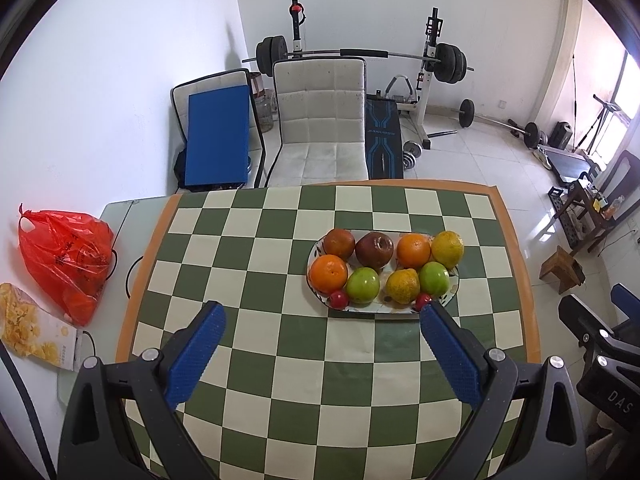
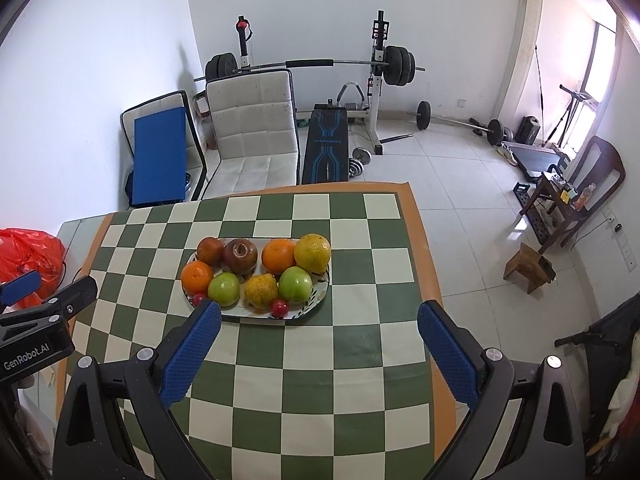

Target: Organize fruits

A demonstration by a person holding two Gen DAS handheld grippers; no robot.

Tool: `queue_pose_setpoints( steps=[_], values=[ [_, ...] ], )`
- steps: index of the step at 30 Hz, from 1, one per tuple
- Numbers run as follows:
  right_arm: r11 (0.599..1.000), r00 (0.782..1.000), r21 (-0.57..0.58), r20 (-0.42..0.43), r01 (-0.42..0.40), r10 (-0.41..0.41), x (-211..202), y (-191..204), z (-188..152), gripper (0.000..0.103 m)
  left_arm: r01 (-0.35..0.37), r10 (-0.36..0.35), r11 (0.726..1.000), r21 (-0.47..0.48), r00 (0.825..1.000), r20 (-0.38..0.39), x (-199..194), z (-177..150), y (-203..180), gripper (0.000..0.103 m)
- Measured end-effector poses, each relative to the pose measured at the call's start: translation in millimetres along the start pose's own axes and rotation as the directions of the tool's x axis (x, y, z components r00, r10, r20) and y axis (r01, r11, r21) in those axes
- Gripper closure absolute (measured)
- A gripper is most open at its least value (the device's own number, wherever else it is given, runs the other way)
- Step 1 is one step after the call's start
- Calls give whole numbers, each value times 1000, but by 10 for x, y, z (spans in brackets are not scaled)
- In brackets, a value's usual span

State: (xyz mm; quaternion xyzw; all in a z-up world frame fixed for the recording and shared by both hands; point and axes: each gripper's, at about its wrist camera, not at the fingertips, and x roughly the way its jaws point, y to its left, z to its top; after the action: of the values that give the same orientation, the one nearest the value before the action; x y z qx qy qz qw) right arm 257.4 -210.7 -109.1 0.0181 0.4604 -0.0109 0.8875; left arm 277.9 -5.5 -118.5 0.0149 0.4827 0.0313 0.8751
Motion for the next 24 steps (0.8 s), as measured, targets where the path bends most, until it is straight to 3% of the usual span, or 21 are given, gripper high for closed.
queue_pose_setpoints(
  steps=[24],
  values=[
    [1000, 1000, -5, -3, -2, 2, 13, -3, -6, 2, -2, 2, 1000, 7, 1000, -8, -2, -33, -25, 3]
  ],
)
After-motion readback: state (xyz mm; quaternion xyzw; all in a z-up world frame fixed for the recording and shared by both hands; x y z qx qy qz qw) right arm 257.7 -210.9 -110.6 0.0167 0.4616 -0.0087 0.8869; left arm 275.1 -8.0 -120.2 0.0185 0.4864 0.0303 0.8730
